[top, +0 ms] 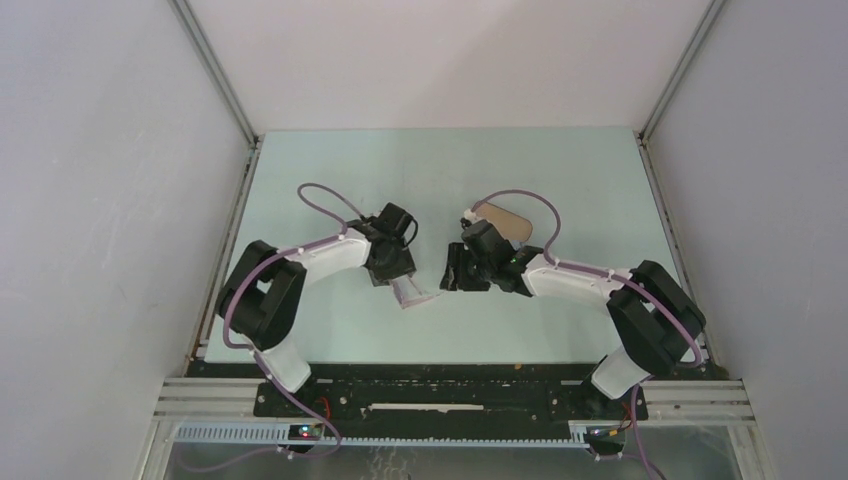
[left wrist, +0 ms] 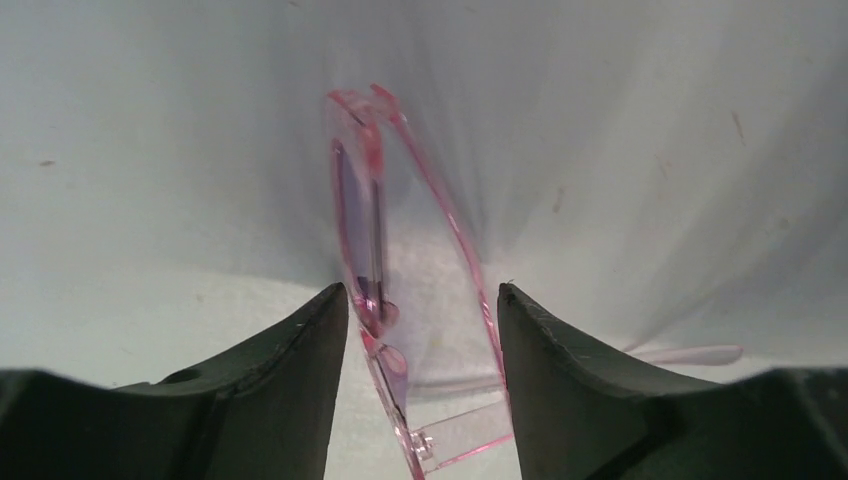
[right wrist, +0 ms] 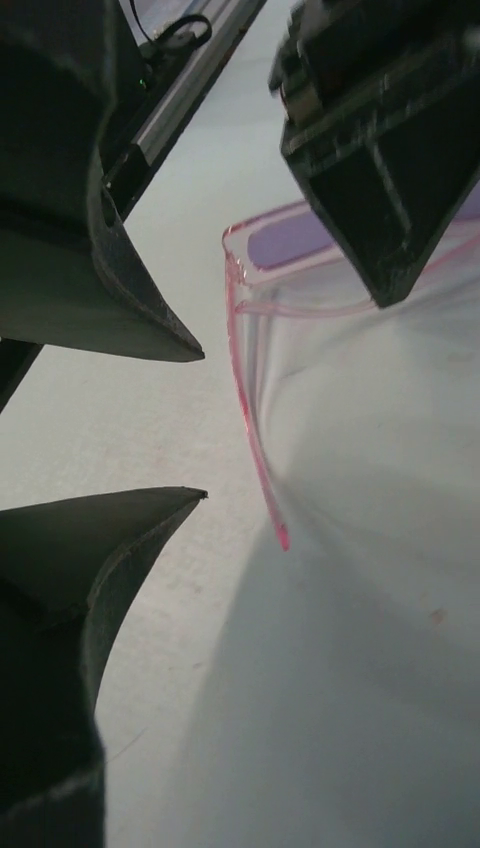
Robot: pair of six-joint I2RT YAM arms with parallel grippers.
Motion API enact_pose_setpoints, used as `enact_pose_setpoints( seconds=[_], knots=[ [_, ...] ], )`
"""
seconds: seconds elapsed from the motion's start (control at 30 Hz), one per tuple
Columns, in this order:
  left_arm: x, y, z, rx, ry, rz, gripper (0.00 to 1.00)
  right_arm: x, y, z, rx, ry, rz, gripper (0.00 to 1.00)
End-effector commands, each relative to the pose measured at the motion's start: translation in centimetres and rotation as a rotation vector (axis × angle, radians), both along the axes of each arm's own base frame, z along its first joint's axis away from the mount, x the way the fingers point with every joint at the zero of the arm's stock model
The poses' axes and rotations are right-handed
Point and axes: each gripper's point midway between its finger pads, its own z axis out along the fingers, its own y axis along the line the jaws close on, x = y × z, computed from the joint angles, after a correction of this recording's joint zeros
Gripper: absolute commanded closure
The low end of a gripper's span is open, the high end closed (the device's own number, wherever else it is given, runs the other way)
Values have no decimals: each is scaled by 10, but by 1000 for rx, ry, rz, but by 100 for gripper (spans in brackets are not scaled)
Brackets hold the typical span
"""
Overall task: Organize the sunglasses
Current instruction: Fold the sunglasses at the center of the board.
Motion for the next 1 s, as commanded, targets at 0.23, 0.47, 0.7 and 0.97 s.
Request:
enact_pose_setpoints(
  seconds=[0.23,0.47,0.7,0.97],
  knots=[
    [25,-31,85,-74,-222,-168,33,-20,-12,-20,-16,13,-51,59],
    [29,26,79,-6,-203,21,43,-18,-7,-33,-22,18,-58,69],
    [32,76,36,67,-116,150,48,-4,-8,-38,-64,-16,-74,76],
    [61,72,9,94,-71,130,50,8,-16,-48,-147,-51,-89,81]
  ],
)
